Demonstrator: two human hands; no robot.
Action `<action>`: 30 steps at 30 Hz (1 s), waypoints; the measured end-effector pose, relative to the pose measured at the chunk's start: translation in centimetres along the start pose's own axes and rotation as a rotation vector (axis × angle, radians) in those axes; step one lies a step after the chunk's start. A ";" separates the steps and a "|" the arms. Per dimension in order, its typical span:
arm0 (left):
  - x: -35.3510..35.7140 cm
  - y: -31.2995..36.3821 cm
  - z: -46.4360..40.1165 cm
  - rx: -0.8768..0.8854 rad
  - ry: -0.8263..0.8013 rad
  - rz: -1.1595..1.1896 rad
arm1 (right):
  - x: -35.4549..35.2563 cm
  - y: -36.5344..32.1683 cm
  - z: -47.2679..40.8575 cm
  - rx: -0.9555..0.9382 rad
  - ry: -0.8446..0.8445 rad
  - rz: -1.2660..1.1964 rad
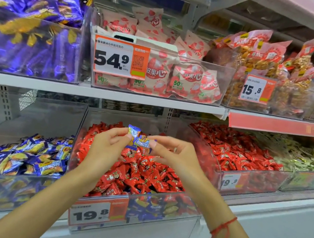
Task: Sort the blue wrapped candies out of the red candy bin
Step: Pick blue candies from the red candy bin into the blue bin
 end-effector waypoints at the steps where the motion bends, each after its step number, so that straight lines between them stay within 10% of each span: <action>1: -0.1 0.1 0.1 -0.030 0.011 0.022 | 0.3 0.6 0.2 0.013 0.020 -0.020; 15: -3.9 0.9 2.7 0.277 0.123 -0.058 | 4.7 1.6 1.0 -0.098 -0.084 -0.035; 21: -11.2 -2.4 2.7 0.239 0.403 -0.570 | 1.9 5.4 0.5 -0.143 -0.167 0.829; 30: -13.2 -7.5 -1.5 -0.082 -0.486 -1.245 | 1.4 7.0 0.0 -0.135 -0.199 0.934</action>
Point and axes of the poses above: each hand's wrist, its own z-axis away from the middle knuckle, its own x-axis out of the palm, y = z × x, the point moved 2 cm from there along -z, towards the middle knuckle, and after that the axes turned 7 degrees about -z, right-handed, at the moved point
